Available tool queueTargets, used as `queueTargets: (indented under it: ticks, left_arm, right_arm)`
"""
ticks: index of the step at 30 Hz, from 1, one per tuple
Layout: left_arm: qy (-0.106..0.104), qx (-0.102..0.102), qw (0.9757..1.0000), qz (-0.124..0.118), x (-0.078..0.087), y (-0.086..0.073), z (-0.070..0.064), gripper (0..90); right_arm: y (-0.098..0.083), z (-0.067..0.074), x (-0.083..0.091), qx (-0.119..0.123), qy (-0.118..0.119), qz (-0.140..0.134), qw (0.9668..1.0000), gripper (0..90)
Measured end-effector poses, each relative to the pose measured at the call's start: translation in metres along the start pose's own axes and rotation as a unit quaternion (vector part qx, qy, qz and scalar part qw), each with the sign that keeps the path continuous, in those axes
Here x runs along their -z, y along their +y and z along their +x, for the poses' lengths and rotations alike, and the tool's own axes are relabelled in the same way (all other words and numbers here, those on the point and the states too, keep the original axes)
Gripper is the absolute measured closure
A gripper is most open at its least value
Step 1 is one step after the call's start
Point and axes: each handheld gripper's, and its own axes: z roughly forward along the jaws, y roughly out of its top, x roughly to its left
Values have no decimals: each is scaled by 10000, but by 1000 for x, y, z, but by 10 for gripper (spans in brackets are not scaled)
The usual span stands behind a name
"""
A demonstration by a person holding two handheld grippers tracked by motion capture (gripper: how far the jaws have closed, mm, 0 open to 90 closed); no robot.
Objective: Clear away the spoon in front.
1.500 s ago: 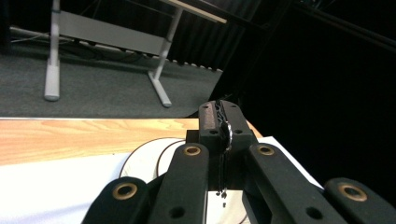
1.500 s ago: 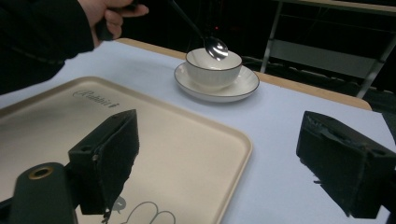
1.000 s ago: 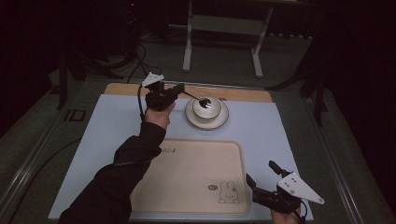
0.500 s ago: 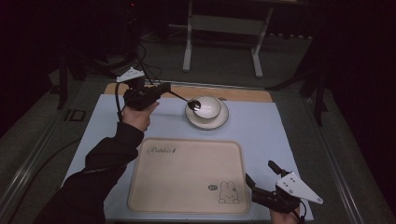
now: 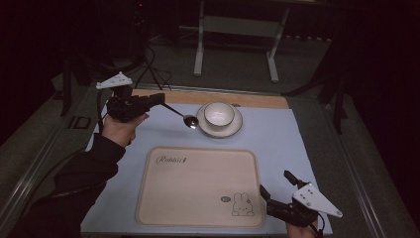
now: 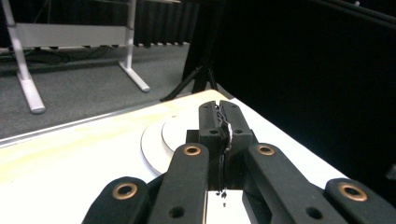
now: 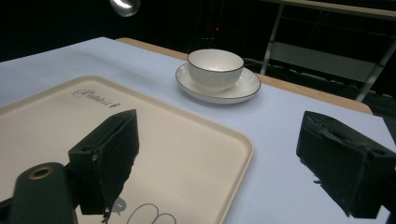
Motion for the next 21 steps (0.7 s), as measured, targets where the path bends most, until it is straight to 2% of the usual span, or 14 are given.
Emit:
queueTargets:
  ticks: [2,5,7,12,13,18,19,21]
  left_arm:
    - [-1,-45,10000,47,3,-1,0,895]
    - [-147,-167,9994,269,11,-5,1,895]
    - [-143,-166,9994,254,14,-6,1,895]
    - [-284,-237,9989,274,27,-9,3,895]
    - [-414,-267,9984,288,32,-10,4,895]
    - [-541,-428,9965,476,39,-13,4,895]
    - [-665,-488,9949,585,41,-16,5,895]
    - [-712,-514,9941,636,41,-17,5,894]
  right_arm:
    - [0,0,0,10,-4,-5,10000,131]
    - [0,0,0,26,-7,-12,10000,131]
    - [0,0,-1,20,-1,-4,10000,131]
    - [0,1,0,36,-13,-17,10000,130]
    - [0,1,0,34,-12,-22,10000,130]
    - [0,2,0,43,-9,-19,10000,131]
    - [0,2,0,49,-2,-21,10000,131]
    - [0,2,0,54,-1,-31,10000,131]
